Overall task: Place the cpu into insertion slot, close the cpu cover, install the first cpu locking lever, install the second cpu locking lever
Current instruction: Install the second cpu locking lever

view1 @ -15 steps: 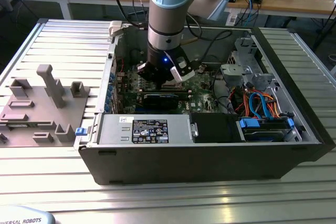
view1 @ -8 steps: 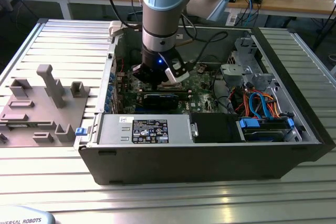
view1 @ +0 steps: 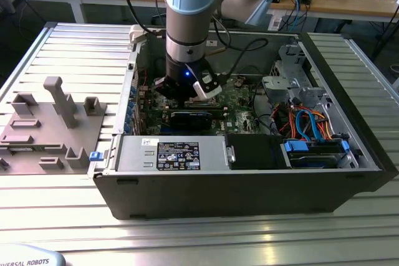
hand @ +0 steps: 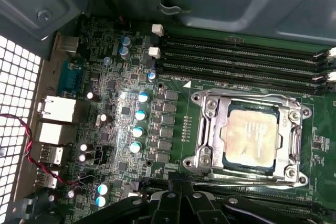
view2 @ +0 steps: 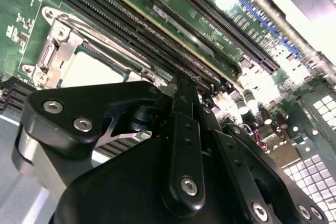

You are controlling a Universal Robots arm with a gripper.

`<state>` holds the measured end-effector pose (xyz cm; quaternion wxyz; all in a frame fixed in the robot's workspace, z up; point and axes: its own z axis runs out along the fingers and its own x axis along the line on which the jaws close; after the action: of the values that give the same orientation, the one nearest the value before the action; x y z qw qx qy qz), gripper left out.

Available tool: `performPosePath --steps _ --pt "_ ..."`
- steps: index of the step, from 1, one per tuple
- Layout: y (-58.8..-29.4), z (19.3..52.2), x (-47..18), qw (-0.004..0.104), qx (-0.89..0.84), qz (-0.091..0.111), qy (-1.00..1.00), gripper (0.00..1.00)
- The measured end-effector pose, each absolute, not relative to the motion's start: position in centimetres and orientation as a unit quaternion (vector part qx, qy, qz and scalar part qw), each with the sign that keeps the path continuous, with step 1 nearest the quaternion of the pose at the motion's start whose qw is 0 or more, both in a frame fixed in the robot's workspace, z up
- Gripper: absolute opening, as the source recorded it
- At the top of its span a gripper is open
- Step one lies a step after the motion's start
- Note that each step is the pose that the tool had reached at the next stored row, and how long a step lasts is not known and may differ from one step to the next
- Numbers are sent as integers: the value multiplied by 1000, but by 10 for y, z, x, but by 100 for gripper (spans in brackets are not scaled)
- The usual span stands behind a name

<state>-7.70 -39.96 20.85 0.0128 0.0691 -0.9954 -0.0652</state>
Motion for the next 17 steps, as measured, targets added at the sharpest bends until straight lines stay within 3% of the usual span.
performPosePath --steps 17 --pt "-385 202 -77 14 84 -65 -994 11"
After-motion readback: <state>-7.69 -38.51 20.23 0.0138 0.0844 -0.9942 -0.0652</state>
